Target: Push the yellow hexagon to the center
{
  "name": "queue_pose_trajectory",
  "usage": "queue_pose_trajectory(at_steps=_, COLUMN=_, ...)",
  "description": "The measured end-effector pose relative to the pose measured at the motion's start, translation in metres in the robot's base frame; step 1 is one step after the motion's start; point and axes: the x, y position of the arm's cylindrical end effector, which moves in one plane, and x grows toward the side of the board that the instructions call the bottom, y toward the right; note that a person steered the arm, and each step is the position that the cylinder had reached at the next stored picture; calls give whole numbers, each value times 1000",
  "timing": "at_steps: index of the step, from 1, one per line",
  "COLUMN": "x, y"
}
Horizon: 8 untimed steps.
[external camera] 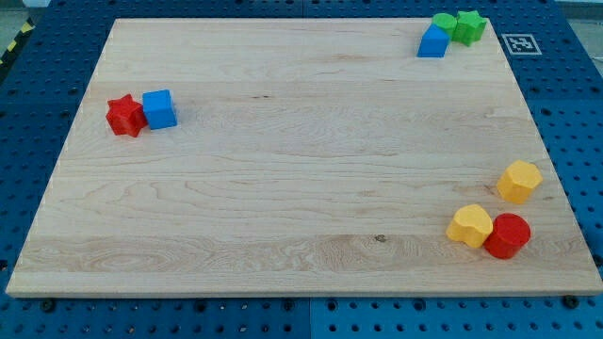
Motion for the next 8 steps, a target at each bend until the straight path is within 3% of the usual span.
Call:
queue_pose_trajectory(at_steps=2, x=-43, y=-20)
queue_pose_trajectory(at_steps=5, x=-40, y=-141)
queue_pose_trajectory(at_steps=8, x=-67, y=-182)
